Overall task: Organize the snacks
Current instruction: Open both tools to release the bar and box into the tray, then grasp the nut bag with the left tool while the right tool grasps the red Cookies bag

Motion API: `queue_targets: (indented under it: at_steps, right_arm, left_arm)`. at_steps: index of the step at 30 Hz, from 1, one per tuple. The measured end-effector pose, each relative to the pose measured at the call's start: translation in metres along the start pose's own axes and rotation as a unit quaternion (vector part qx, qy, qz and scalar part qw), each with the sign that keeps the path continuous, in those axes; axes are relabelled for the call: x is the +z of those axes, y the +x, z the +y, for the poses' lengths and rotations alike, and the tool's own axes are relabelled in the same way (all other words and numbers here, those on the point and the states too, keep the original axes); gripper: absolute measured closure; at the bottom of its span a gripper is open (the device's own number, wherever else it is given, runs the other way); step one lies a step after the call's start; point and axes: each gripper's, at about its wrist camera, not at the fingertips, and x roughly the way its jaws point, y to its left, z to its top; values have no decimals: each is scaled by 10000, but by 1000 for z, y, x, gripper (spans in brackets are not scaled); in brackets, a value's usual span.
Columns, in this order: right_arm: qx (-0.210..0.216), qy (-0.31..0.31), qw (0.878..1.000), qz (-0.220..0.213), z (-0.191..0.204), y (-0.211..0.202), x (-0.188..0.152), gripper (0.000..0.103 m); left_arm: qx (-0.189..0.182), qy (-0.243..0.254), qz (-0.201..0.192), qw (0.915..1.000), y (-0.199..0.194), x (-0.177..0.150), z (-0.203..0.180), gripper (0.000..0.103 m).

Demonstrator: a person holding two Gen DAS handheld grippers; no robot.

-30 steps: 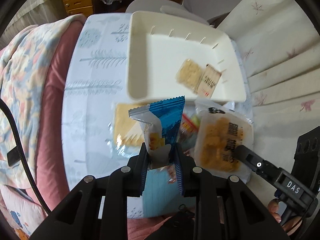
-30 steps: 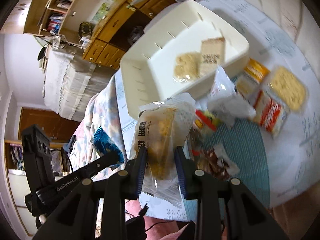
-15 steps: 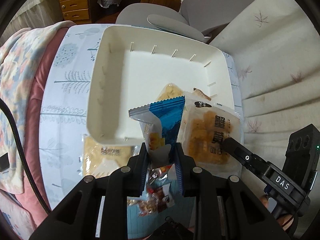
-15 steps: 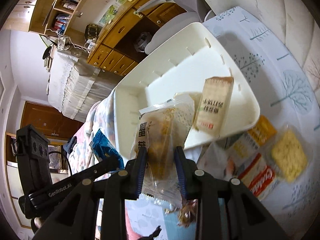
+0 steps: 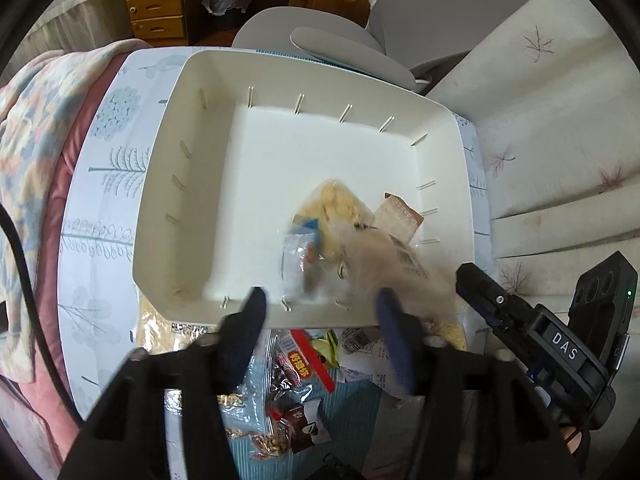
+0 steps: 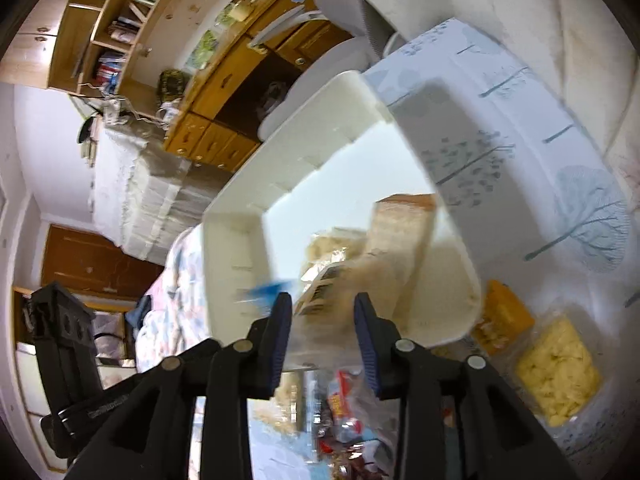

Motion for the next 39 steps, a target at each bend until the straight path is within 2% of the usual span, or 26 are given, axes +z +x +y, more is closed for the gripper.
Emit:
queue_targets:
  at_steps: [3,7,14,18,29,33,36,39]
  right_arm:
    - [52,78,10000,-9,-6,-6,-1,67]
    - [62,107,9999,-97,-9,-21,-8,57]
    - [-34,34,9995,-301,-10,-47,-30,44]
    - [-87,0,9990,-436,-10,-63,-54,39]
    - [-477,-208,9963,-691,-8,-95,-131,35]
    - [-620,-186,9952,-738,-10,-100,-154,33]
    - [-768,-174,9940,-761,-14,-102,-171,27]
    - [-835,-154,9937,-738,-19,-104,-188,26]
  left_arm:
    - [42,45,64,10000,0,-4,-1,43]
    - [71,49,82,9999,-5,-14,1,38]
    - [27,66,68,10000,-24,-45,8,38]
    - [-12,144,53,9999,-37,-71,14,38]
    - [-93,267,7,9996,-69,-144,44,37]
    - [-126,303,-26,9995,-75,-166,54,30]
    - [-177,268,33,9995,-75,-182,62,29]
    - [-179,246,73,9995,-72,-193,67,29]
